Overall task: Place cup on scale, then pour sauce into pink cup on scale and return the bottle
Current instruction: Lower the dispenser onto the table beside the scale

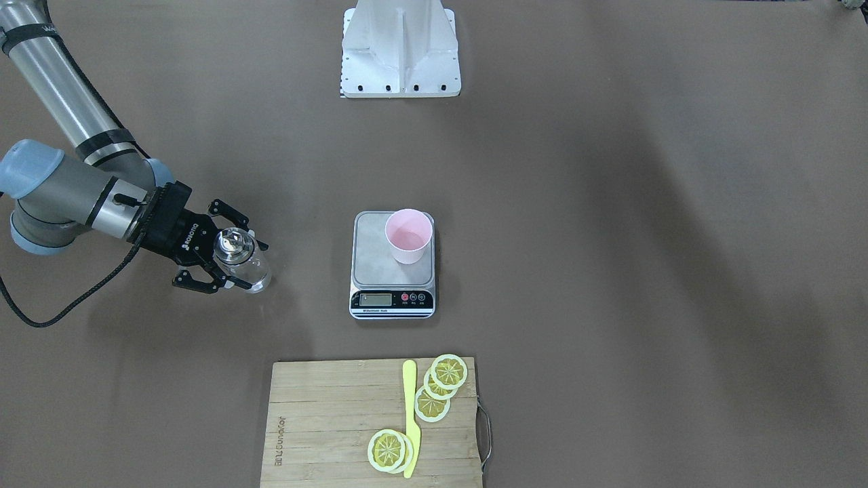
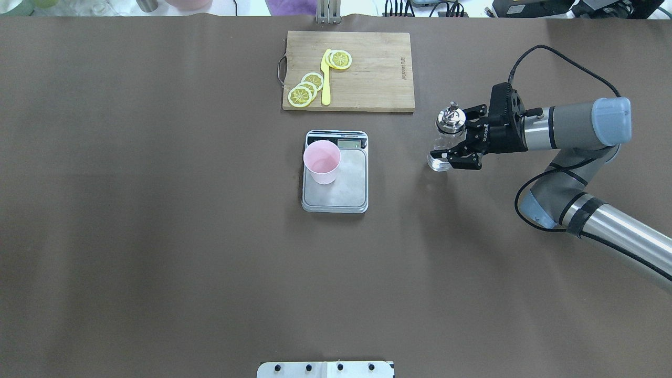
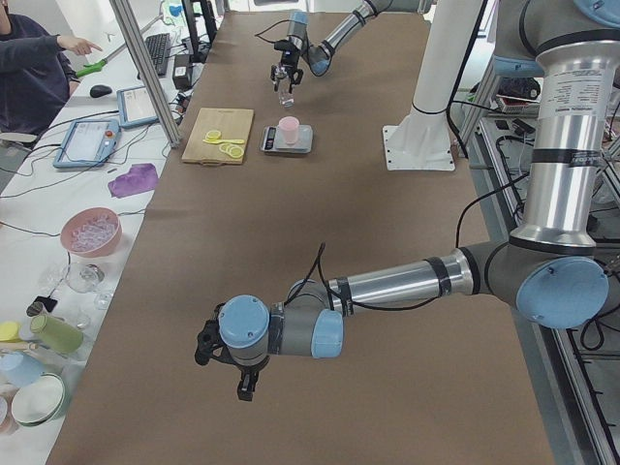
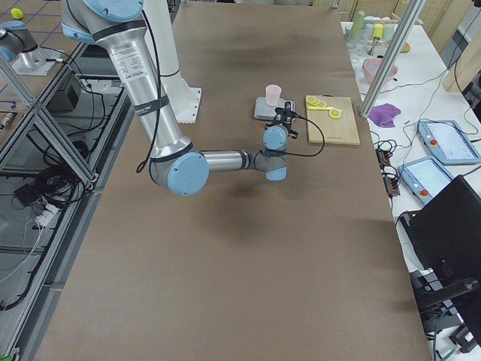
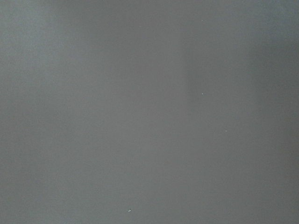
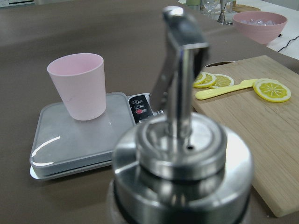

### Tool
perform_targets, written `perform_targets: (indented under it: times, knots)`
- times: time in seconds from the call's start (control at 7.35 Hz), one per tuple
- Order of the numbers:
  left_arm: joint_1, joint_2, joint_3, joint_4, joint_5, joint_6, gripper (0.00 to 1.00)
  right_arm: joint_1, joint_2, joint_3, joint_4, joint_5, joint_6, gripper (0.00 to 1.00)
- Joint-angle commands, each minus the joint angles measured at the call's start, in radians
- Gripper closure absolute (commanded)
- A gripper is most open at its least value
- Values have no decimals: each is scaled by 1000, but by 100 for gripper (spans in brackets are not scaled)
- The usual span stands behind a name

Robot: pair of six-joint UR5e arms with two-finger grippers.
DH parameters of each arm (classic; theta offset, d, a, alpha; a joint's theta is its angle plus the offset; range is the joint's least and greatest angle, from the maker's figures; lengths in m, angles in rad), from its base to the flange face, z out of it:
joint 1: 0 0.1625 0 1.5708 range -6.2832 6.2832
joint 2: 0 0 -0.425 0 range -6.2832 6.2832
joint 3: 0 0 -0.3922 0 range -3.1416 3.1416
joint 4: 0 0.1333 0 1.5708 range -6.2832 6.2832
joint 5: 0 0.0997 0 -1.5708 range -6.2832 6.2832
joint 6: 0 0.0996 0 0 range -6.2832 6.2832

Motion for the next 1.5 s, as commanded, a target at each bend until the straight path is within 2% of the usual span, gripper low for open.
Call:
perform_targets:
  times: [0.0, 1.36]
  knots:
    - [0, -3, 1, 0, 0, 0, 2, -2, -2, -2, 7, -9, -1, 100]
    - [0, -6, 0, 0, 0, 0, 2, -11, -6, -3, 1, -25, -3, 100]
